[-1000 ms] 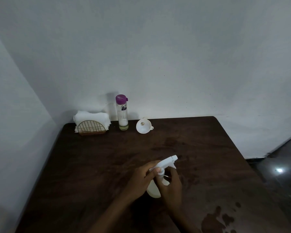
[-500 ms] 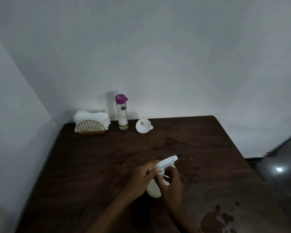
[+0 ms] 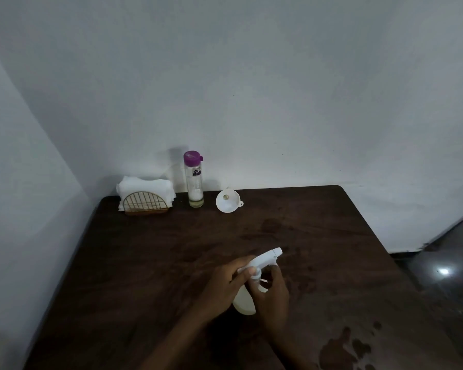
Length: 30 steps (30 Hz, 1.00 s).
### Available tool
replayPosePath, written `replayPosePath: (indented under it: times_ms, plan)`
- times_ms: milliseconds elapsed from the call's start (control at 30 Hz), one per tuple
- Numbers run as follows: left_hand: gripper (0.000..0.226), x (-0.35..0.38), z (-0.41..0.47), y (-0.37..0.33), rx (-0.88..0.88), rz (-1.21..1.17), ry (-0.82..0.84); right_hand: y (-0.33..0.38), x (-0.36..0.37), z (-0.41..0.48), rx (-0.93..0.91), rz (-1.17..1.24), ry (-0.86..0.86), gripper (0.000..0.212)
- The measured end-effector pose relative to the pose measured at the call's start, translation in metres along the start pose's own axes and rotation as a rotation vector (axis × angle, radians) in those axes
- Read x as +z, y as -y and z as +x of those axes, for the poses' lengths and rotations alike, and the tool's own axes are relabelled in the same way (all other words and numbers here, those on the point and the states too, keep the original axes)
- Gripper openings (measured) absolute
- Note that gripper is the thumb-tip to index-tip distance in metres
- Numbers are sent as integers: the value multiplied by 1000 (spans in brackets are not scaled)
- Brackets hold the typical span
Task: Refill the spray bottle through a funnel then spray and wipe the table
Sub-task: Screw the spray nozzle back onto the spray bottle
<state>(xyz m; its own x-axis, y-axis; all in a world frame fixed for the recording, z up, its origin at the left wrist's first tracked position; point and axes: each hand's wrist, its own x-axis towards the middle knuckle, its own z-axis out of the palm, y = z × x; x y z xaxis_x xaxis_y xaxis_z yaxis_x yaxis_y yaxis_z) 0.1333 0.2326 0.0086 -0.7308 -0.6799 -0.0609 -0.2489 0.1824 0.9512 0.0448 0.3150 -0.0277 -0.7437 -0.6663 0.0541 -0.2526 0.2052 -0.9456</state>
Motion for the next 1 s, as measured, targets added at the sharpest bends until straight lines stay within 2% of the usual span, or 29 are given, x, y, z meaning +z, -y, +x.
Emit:
replayPosePath:
  times_ms: [100,233,367,500,600,700,867,1000]
  plan:
    - [31,0,0,-1,-17,-15,-1,-2,1,-2,-38,20,1,12]
    - [33,1,2,1,-28,-12,-20,-6,0,-3,-65,10,-26,32]
    - [39,1,1,1,-27,19,-7,-3,-1,-1,-31,-9,-39,15]
    - [34,1,0,0,-21,11,-13,1,-1,-1,-3,-10,-29,24]
    - [38,0,1,-3,-11,-7,-6,-3,1,-3,-48,-10,-5,17]
    - [46,0,0,-2,-22,-32,-9,-6,1,-3,-75,-11,-12,35]
    - [33,1,1,2,-35,-5,-7,-8,1,1,-32,-17,-18,22]
    - [28,0,0,-2,-5,24,-18,-7,2,4,-5,-29,-14,21]
